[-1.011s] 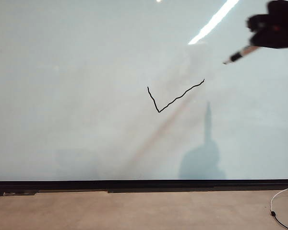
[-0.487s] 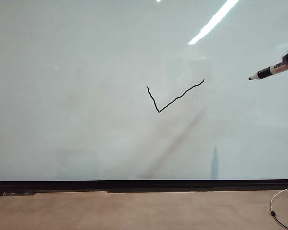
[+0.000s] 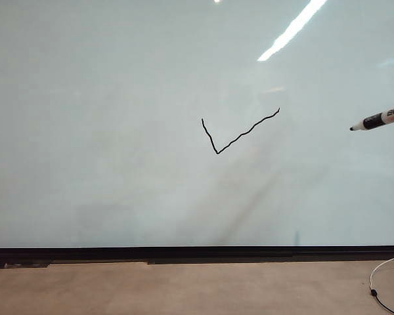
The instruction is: Pick up the pen on the shelf to the right of the whiteboard and draw a check mark.
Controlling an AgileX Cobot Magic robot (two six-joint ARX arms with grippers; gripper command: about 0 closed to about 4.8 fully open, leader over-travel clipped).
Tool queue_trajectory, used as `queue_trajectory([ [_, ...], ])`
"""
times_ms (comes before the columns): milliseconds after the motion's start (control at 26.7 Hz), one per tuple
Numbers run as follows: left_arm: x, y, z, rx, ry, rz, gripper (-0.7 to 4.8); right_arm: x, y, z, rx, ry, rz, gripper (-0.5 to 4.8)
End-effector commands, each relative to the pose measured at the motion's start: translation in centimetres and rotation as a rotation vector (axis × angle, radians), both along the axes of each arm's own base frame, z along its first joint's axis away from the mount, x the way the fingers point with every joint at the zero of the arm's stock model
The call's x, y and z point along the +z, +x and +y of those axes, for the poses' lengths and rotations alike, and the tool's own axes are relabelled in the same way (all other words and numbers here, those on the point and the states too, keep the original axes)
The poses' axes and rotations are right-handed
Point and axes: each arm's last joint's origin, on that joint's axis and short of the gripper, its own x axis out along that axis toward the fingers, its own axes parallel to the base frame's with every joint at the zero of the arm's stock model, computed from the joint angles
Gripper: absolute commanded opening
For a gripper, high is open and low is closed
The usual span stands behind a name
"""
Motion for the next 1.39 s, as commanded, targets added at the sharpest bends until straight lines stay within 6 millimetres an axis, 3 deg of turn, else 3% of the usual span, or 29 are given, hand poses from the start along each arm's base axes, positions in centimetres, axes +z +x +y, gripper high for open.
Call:
queue_trajectory([
  [37, 0.2, 0.0, 0.0, -0.001, 0.005, -0.016, -0.04, 0.3, -0.2, -0.4, -0.015, 0.011, -0.017, -0.06],
  [637, 0.2, 0.0, 0.0, -0.001, 0.005, -0.016, -0.04, 0.1, -2.1, -1.9, -0.079, 0.01, -0.024, -0.06],
  [1386, 0.2, 0.0, 0.0, -0.001, 0.005, -0.015, -0.05, 0.4, -1.8, -4.6, -0.247, 0.006, -0.059, -0.06],
])
